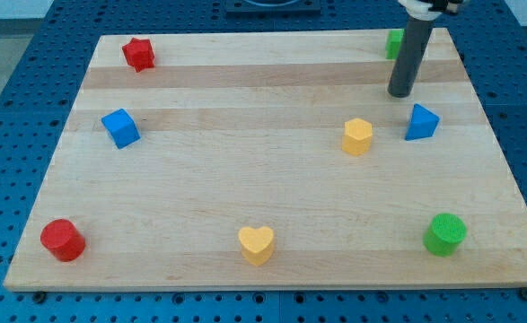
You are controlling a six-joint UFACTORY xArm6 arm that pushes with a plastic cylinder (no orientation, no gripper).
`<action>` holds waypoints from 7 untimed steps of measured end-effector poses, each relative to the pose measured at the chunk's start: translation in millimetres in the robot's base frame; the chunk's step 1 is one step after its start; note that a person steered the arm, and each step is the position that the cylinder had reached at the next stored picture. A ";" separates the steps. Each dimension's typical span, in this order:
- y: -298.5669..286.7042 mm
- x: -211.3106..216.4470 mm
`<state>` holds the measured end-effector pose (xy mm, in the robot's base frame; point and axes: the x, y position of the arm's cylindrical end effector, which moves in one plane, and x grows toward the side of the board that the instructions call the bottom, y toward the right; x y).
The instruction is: Slightly move the green star upwards
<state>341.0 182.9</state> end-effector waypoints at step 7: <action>-51.6 48.5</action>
